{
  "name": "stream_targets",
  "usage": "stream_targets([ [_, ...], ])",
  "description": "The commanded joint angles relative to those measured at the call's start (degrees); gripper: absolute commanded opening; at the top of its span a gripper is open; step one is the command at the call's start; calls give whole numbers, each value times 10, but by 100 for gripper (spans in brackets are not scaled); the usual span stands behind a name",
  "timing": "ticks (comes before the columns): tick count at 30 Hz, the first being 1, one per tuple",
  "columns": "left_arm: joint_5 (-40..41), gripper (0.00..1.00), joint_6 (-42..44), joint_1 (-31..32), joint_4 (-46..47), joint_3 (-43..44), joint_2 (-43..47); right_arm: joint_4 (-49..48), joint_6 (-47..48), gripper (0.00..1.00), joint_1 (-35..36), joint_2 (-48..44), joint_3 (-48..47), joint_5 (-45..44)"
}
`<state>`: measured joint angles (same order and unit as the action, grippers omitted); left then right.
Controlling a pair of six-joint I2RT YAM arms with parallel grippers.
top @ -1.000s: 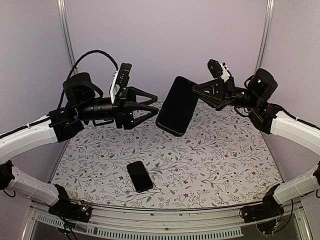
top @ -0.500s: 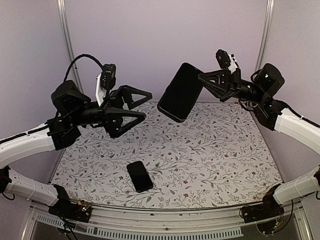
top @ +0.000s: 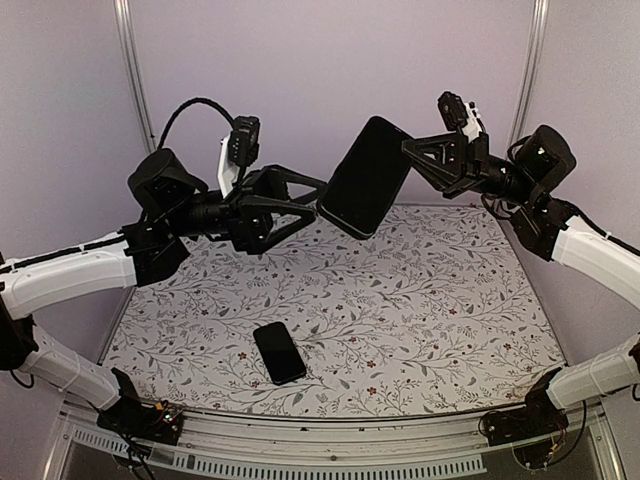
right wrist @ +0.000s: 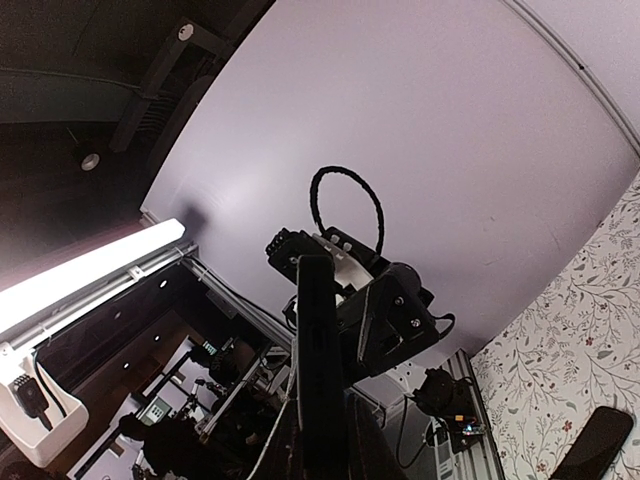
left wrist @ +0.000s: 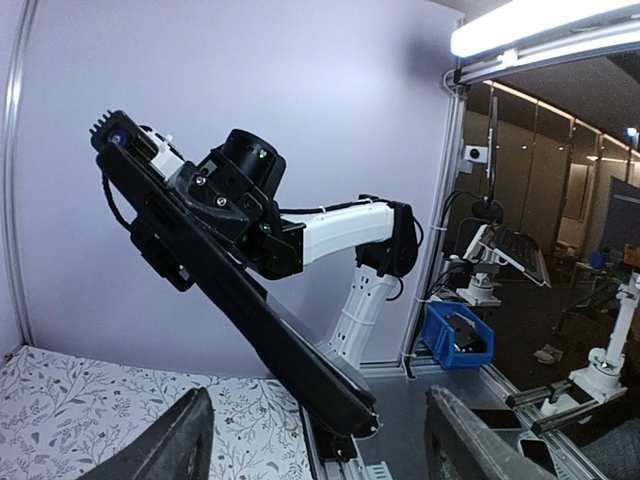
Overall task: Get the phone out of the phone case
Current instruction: Remove the phone from the bottom left corner of the phone case.
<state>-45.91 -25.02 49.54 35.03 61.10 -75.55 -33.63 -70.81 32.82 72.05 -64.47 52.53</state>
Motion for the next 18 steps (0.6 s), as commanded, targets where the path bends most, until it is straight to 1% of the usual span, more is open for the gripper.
stream_targets([
  [1,-20,67,11,6,9,24,-9,-42,1,0,-2,-17,-26,-16],
  [5,-20,62,17,9,5,26,-11,-46,-2,0,-2,-14,-26,-15],
  [6,-19,63,18,9,3,27,-12,-47,-3,0,-2,-13,-26,-16],
  [9,-15,69,20,9,-10,33,-19,-50,-5,0,-2,-12,-28,-15],
  [11,-15,71,20,9,-15,35,-25,-52,-5,0,-2,-11,-30,-13],
  [12,-15,70,19,9,-16,37,-28,-53,-6,0,-2,-10,-32,-12],
  [18,-18,58,21,10,-10,38,-32,-54,-7,0,-2,-7,-31,-10],
])
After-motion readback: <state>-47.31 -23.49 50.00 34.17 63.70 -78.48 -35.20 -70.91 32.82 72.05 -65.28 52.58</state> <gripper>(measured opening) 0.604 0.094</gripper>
